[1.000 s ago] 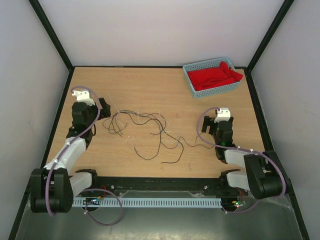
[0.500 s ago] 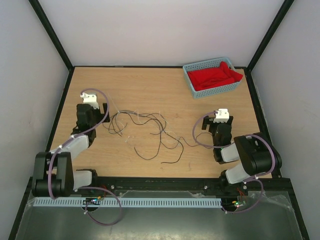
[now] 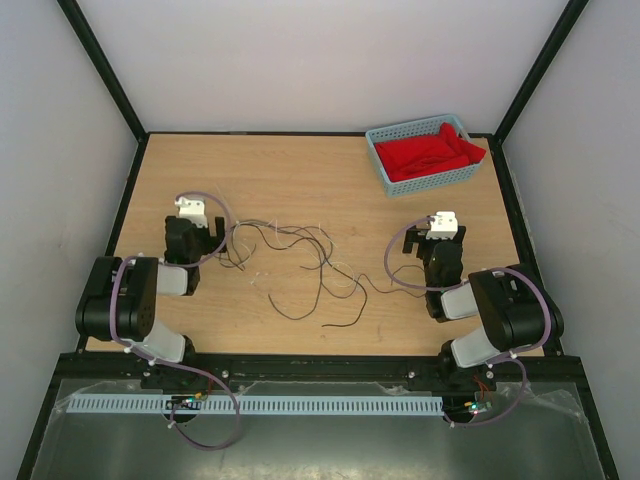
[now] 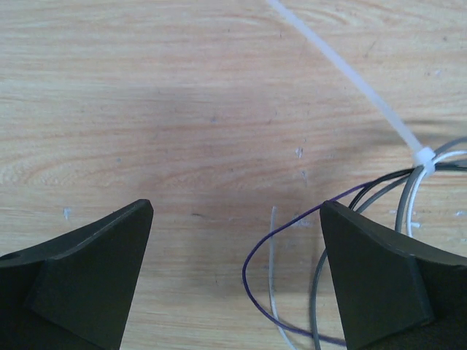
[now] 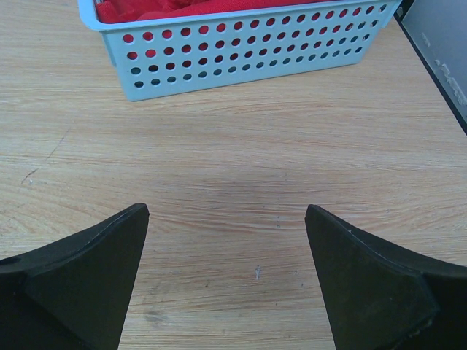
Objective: Zip-tie the wires
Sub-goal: Reset both arms
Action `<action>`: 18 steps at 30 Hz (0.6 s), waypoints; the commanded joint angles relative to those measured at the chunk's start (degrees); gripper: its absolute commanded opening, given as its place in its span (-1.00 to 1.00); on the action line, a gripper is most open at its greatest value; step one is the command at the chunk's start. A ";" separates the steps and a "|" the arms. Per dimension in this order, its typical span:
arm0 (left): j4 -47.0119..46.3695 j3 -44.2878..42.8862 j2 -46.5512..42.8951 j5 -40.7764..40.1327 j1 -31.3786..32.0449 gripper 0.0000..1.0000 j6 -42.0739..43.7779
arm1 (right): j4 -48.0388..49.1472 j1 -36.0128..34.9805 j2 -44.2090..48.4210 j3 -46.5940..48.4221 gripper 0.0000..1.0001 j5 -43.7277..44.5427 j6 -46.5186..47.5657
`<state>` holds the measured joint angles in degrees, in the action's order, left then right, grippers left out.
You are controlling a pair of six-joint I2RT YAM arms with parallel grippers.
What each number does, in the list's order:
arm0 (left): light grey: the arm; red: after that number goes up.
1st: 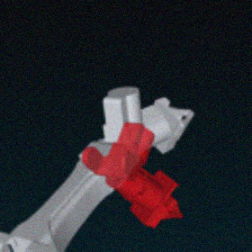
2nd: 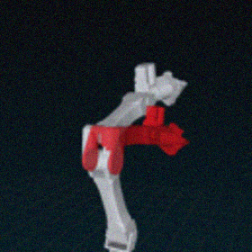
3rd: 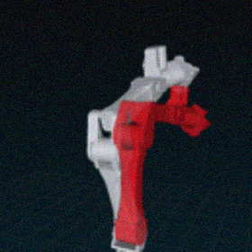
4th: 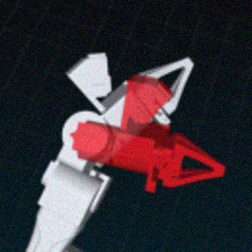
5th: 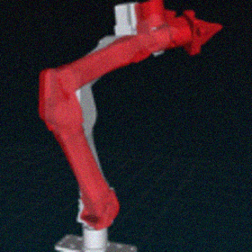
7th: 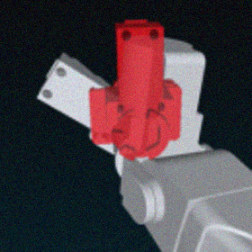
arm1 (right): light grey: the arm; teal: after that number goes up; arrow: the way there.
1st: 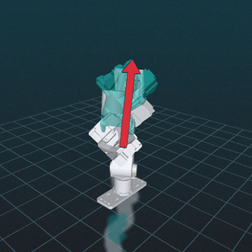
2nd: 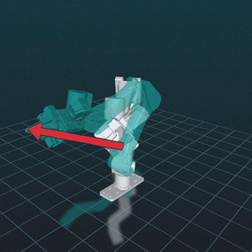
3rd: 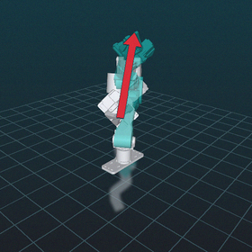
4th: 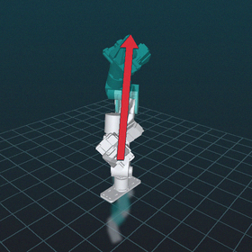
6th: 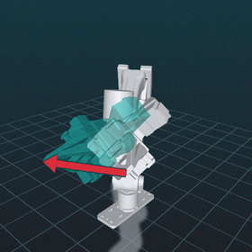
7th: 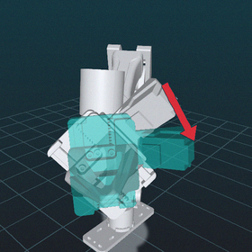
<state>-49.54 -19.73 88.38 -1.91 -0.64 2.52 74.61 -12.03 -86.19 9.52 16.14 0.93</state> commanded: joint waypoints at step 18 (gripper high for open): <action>-1.39 -2.65 -0.11 -4.02 1.61 0.98 0.98 | 1.07 -0.38 0.17 0.28 0.99 0.78 0.14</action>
<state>-49.80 -20.91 88.38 -5.21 0.73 2.98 74.61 -12.12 -86.19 9.52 16.14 1.15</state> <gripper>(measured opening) 0.990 0.993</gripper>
